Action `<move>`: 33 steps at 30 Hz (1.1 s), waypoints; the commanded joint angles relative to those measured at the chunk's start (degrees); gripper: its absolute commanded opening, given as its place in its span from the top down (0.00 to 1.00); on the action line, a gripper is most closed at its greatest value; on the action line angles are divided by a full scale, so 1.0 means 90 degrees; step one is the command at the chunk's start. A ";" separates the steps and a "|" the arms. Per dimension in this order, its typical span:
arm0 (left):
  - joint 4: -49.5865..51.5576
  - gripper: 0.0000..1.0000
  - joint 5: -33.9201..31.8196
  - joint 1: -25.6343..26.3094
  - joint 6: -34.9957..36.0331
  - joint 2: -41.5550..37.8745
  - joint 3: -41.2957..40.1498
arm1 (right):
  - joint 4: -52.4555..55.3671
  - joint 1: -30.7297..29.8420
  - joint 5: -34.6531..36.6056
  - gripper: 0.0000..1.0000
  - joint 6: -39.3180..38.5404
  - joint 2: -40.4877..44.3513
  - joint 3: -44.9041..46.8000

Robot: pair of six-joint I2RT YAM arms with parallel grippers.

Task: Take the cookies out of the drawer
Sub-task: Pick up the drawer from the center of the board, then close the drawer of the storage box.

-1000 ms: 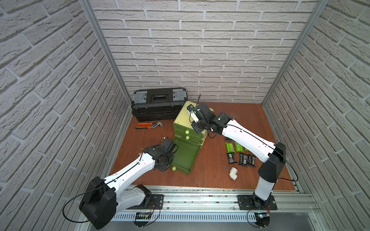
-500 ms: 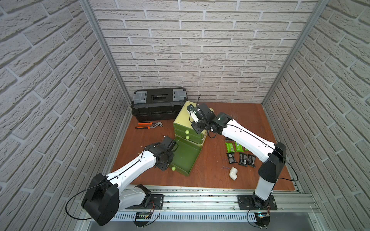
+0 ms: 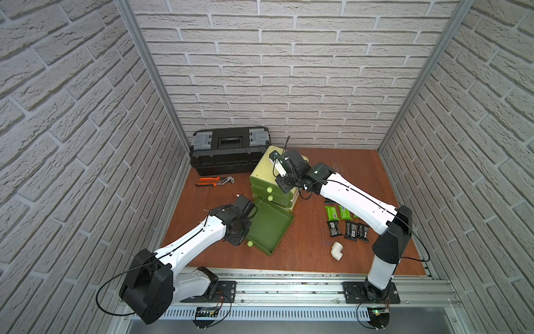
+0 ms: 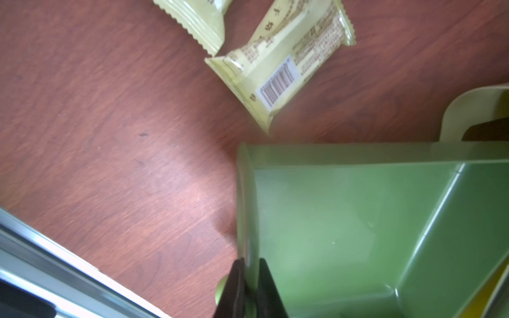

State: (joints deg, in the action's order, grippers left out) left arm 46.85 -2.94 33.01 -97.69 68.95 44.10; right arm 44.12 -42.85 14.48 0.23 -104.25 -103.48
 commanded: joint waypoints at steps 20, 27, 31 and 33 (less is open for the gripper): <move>0.0316 0.95 0.0414 -0.0251 -0.0558 0.0463 0.0568 | 0.0318 -0.0018 -0.0105 0.68 0.0096 -0.0144 0.0248; 0.0608 0.95 0.0395 -0.0257 -0.0620 0.0621 0.0830 | 0.0289 -0.0021 -0.0134 0.68 0.0117 -0.0146 0.0277; 0.0570 0.95 0.0318 -0.0265 -0.0615 0.0635 0.0833 | 0.0264 -0.0014 -0.0134 0.68 0.0117 -0.0146 0.0275; 0.0549 0.95 0.0278 -0.0260 -0.0613 0.0676 0.0871 | 0.0270 -0.0014 -0.0143 0.68 0.0112 -0.0141 0.0285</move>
State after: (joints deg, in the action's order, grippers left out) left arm 52.03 0.03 31.14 -102.28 74.70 50.19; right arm 43.46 -42.85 14.09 0.84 -104.25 -103.04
